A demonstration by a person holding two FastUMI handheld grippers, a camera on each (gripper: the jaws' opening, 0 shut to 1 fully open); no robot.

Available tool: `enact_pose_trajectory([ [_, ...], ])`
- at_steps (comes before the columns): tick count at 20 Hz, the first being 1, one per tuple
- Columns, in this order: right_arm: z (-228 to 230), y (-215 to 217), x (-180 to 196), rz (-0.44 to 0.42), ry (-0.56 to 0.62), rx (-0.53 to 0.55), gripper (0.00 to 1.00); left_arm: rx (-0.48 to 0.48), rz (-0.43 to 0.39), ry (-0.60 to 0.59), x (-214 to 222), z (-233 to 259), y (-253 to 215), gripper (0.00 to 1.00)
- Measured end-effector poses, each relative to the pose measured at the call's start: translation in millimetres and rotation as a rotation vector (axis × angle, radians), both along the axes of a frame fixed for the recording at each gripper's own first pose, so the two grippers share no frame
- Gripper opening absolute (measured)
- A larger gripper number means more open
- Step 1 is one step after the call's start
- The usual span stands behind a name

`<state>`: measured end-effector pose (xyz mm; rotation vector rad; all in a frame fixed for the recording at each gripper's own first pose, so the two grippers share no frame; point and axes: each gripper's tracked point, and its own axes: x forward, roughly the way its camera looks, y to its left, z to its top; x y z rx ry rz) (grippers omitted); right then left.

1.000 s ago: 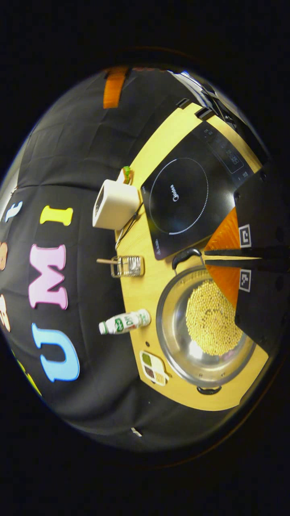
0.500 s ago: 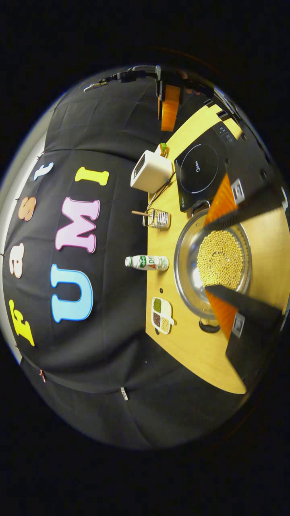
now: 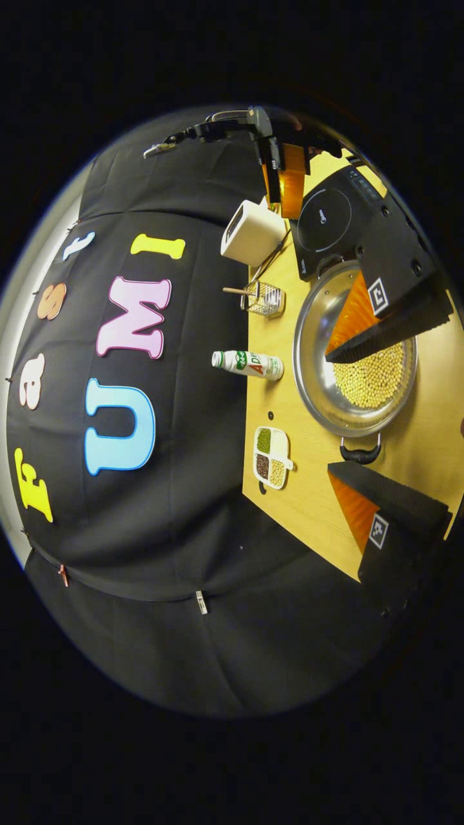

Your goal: First push the handle of the pot to place it horizontally, then grasp the pot with both hands and set it on the induction cooktop.

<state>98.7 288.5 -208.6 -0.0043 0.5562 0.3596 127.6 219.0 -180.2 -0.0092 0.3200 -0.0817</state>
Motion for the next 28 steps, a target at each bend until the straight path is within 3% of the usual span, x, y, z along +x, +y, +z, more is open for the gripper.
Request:
enact_pose_trajectory([
  [2,-19.0,7.9,8.8,-0.014,0.048,0.009,0.95,-0.004,-0.002,0.002,14.2,-7.6,9.0,0.95],
  [3,-29.8,14.3,12.4,-0.015,0.074,0.021,0.99,-0.005,-0.006,0.005,18.3,-13.4,13.1,0.96],
  [8,-81.5,34.2,22.6,0.0,0.2,0.042,1.0,-0.022,-0.021,0.045,41.5,-44.1,25.2,0.96],
  [19,-121.0,57.7,39.9,0.002,0.267,0.07,1.0,-0.014,-0.058,0.104,79.6,-94.2,29.6,0.96],
  [24,-130.7,64.4,41.9,0.008,0.248,0.008,0.99,-0.026,-0.088,0.191,89.3,-122.3,25.7,0.95],
  [28,-143.2,74.2,36.0,0.023,0.269,-0.016,0.97,-0.035,-0.095,0.249,84.3,-139.0,31.8,0.83],
])
